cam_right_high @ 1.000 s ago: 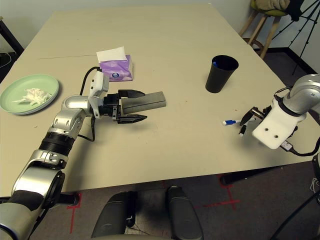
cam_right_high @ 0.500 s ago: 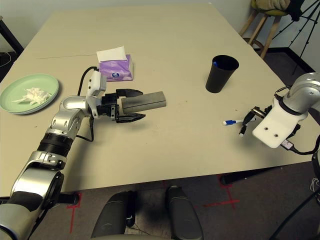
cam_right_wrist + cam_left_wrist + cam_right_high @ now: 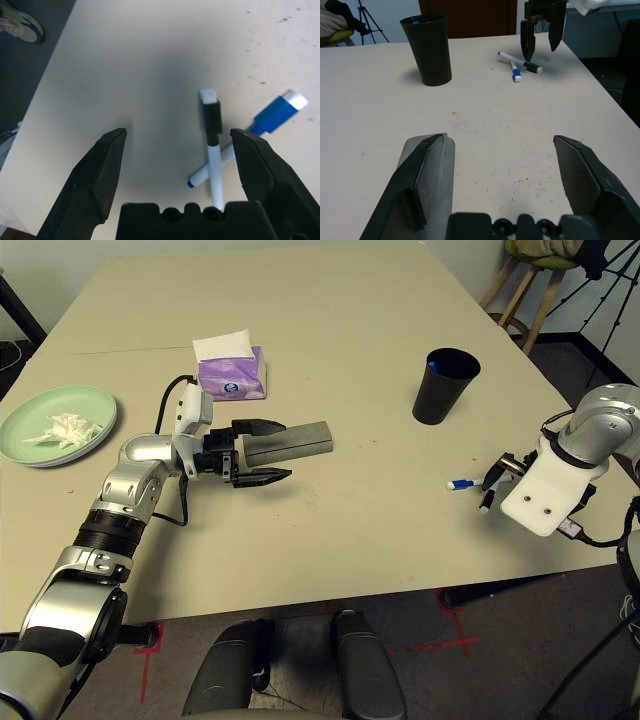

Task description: Organize and tidy the items on the table.

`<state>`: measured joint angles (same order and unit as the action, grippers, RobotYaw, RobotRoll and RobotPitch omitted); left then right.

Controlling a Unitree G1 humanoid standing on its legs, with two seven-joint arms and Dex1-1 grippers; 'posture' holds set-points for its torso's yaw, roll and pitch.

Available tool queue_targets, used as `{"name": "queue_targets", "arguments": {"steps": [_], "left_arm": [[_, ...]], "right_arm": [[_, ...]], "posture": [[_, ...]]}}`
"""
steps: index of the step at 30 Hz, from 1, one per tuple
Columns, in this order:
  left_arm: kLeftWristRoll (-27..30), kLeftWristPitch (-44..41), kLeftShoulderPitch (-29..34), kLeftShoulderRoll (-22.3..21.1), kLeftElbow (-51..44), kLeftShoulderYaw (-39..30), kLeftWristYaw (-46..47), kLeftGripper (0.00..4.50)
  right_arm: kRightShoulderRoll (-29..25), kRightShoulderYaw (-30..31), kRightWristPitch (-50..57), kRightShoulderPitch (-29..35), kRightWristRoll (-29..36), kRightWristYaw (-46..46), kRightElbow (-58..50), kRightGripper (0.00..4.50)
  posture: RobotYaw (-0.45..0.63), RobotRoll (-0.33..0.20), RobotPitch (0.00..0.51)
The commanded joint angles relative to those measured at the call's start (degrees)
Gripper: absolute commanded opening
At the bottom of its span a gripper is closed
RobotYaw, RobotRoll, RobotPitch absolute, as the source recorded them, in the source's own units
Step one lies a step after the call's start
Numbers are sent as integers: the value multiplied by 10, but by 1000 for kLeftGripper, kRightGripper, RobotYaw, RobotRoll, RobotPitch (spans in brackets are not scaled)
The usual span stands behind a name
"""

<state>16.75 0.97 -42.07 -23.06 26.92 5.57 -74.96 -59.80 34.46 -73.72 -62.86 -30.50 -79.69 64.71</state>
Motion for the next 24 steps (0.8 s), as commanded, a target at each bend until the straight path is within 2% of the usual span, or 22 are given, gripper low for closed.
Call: {"name": "queue_targets", "arguments": {"steps": [1, 10, 18, 21, 24], "left_arm": [[2, -5, 9, -1, -14, 0, 1, 4442], [3, -14, 19, -4, -29, -1, 4, 4442], [3, -16, 23, -3, -34, -2, 10, 4442], [3, -14, 22, -3, -33, -2, 11, 4500], [2, -13, 21, -3, -31, -2, 11, 4500]], "right_arm": [[0, 6, -5, 3, -2, 6, 6, 4500], [4, 16, -3, -2, -18, 23, 9, 4500], [13, 23, -9, -23, -56, 56, 12, 4500], [14, 27, -13, -28, -70, 69, 13, 3893], [14, 35, -15, -33, -83, 80, 15, 2794]], "posture": [[83, 0, 213], [91, 0, 226], [101, 0, 218], [103, 0, 213], [103, 0, 211]]}}
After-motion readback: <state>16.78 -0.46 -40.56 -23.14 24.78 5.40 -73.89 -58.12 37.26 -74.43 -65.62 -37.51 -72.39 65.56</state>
